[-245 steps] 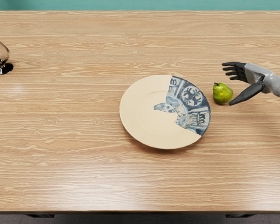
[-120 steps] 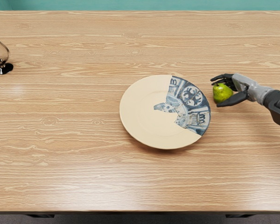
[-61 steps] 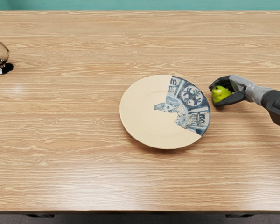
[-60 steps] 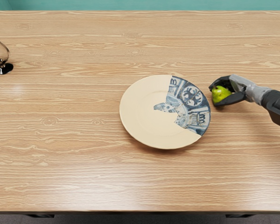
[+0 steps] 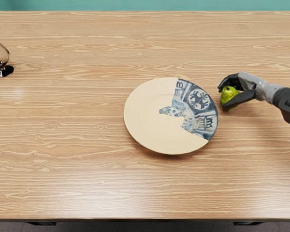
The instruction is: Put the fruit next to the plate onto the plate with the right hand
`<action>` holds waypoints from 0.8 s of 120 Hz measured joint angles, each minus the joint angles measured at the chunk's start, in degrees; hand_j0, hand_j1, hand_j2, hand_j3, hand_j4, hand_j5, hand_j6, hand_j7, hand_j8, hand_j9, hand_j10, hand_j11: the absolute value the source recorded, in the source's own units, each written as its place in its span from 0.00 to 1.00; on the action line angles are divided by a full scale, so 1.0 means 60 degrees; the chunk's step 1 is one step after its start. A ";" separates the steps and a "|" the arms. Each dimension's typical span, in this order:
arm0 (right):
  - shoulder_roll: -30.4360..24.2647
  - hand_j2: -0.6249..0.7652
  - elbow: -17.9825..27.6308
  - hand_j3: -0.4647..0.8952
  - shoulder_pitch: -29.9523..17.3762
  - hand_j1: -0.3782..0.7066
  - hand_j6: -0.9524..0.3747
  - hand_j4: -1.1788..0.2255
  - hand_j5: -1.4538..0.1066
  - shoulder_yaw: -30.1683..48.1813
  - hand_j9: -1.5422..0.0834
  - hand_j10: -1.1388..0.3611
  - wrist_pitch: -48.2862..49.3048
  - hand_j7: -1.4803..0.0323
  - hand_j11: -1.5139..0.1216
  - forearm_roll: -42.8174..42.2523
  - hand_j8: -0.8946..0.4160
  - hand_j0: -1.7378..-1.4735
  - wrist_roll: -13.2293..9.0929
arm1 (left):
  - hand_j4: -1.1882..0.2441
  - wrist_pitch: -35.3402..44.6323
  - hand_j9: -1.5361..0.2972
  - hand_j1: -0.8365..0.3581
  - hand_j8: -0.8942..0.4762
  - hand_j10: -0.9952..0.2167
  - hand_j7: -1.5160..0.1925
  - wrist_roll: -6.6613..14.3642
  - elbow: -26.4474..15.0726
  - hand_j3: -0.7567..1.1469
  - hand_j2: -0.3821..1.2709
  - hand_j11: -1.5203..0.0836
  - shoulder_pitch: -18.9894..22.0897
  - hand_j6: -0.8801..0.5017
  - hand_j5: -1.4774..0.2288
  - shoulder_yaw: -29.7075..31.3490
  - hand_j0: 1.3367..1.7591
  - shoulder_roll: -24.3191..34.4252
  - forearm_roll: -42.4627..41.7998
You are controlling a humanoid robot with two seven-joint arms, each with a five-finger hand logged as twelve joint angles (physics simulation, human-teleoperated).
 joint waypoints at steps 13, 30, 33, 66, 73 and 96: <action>-0.0185 0.61 0.0176 0.34 0.0016 0.56 0.25 0.35 0.36 0.0012 0.40 0.51 0.0053 0.39 0.39 0.0061 0.36 0.32 -0.0021 | 0.83 0.0002 0.84 0.99 0.65 0.82 0.89 0.0000 -0.0001 0.40 0.23 0.95 0.0000 0.64 0.86 0.0000 0.76 0.0000 0.0001; -0.0282 0.57 0.0265 0.34 0.0040 0.54 0.24 0.35 0.36 0.0044 0.39 0.51 0.0148 0.39 0.39 0.0094 0.35 0.32 -0.0034 | 0.83 0.0003 0.84 0.99 0.65 0.82 0.89 0.0000 -0.0003 0.40 0.23 0.95 0.0000 0.64 0.86 0.0000 0.76 0.0000 0.0002; -0.0290 0.57 0.0273 0.34 0.0051 0.53 0.23 0.35 0.36 0.0046 0.39 0.50 0.0170 0.39 0.38 0.0098 0.35 0.32 -0.0035 | 0.83 0.0003 0.84 0.99 0.65 0.82 0.89 0.0000 -0.0001 0.40 0.23 0.95 0.0000 0.64 0.86 0.0000 0.76 0.0000 0.0002; -0.1077 0.61 0.1444 0.34 0.0123 0.56 0.23 0.35 0.35 0.0049 0.38 0.51 0.0362 0.38 0.38 0.0594 0.35 0.32 -0.0315 | 0.83 0.0000 0.84 0.99 0.65 0.82 0.89 0.0000 0.0000 0.40 0.23 0.95 0.0000 0.64 0.86 0.0000 0.76 0.0000 0.0000; -0.1159 0.61 0.1638 0.34 0.0127 0.56 0.24 0.35 0.34 0.0066 0.38 0.52 0.0369 0.38 0.37 0.0650 0.35 0.32 -0.0353 | 0.83 0.0002 0.84 0.99 0.65 0.82 0.89 0.0000 0.0000 0.40 0.23 0.95 0.0000 0.64 0.86 0.0000 0.76 0.0000 0.0000; -0.1367 0.61 0.2202 0.34 0.0142 0.56 0.24 0.34 0.33 0.0118 0.38 0.52 0.0379 0.37 0.37 0.0866 0.36 0.32 -0.0646 | 0.83 0.0001 0.84 0.99 0.65 0.82 0.89 0.0000 0.0000 0.40 0.23 0.95 0.0000 0.64 0.86 0.0000 0.76 0.0000 0.0002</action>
